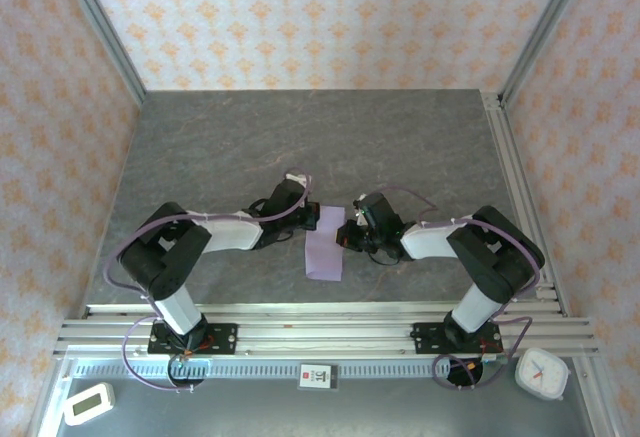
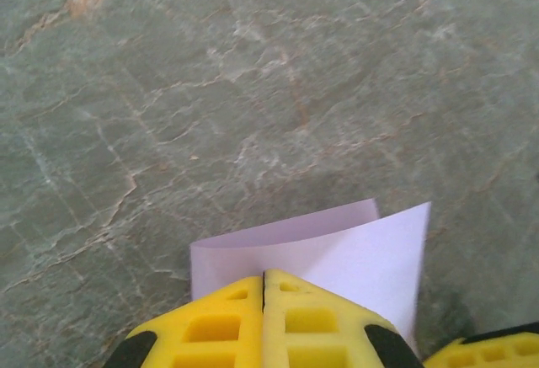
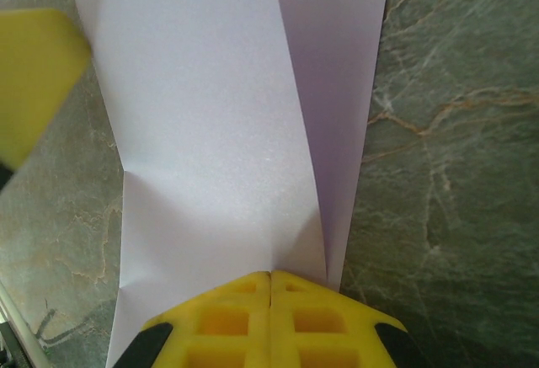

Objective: Fold a paper plane with a square sheet of paper (pick it up from the middle)
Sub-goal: First fold the square sheet of paper in half at the center of the table.

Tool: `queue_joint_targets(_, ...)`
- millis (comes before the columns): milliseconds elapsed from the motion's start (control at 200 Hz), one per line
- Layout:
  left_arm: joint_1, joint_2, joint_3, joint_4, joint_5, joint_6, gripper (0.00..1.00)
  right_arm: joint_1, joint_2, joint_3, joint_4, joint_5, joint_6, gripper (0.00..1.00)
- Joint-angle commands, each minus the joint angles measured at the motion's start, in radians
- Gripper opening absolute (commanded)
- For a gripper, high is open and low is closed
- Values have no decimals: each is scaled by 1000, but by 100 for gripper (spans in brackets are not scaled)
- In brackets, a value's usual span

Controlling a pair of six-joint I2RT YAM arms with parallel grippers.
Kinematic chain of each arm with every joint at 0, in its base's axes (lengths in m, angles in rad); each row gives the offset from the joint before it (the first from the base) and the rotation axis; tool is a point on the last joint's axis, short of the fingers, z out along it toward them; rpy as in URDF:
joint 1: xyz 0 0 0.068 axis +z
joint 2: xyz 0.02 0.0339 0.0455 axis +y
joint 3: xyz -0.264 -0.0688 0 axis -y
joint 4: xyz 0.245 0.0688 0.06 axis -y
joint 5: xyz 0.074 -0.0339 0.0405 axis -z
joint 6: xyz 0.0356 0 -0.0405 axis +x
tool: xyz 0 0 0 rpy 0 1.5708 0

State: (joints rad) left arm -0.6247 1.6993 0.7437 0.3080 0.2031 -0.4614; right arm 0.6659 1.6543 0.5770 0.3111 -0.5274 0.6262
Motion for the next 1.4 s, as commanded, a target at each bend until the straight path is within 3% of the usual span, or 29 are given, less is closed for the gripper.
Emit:
queue_joint_targets(0, 21, 40, 26, 29, 8, 26, 0, 5, 103, -9, -96, 91, -33, 0)
queue_joint_targets(315, 32, 98, -13, 81, 20, 14, 0, 4, 109, -8, -96, 92, -34, 0)
queue_joint_targets(631, 27, -137, -73, 62, 74, -53, 0, 4, 111, -14, -99, 103, -45, 0)
queue_joint_targets(971, -80, -355, -210, 55, 47, -153, 0, 5, 132, -9, -100, 110, -54, 0)
queue_joint_targets(1156, -154, -378, -259, 58, 24, -177, 0, 4, 136, -15, -94, 117, -49, 0)
queue_joint_targets(1396, -188, -379, -293, 92, 32, -201, 0, 5, 145, -30, -81, 117, -39, 0)
